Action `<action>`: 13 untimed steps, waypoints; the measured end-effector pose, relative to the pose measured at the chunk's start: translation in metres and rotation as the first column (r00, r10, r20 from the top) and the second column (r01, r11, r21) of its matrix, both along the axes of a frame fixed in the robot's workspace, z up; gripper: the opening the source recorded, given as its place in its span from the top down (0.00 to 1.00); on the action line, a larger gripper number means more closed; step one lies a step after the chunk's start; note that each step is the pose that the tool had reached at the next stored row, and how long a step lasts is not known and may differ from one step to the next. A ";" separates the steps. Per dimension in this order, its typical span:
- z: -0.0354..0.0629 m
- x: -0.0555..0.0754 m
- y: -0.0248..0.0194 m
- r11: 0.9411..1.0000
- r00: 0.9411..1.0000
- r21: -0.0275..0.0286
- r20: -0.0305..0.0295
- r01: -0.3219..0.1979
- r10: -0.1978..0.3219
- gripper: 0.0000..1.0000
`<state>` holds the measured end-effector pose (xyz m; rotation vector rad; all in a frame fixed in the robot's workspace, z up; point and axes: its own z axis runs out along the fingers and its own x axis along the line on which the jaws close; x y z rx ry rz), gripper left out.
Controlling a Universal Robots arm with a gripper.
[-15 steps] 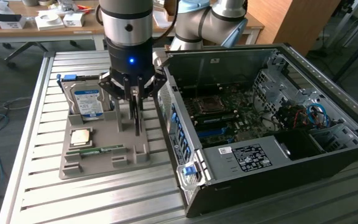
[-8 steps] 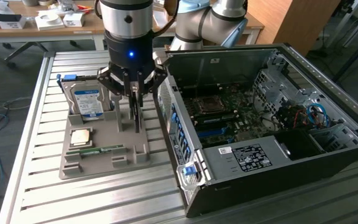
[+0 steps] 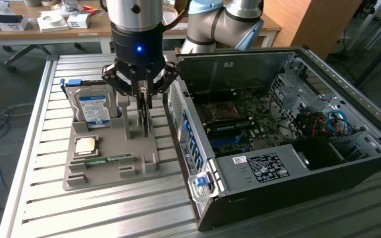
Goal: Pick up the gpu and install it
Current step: 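Pick up the gpu and move the gpu toward the slot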
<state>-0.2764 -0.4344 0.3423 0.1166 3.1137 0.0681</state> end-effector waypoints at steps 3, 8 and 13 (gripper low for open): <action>0.0046 0.000 0.0000 1.000 1.000 0.000 0.000 0.000 0.000 0.74; 0.0128 0.000 0.0000 1.000 1.000 0.000 0.000 0.000 0.000 0.74; 0.0223 0.000 0.0000 1.000 1.000 0.000 0.000 0.000 0.000 0.74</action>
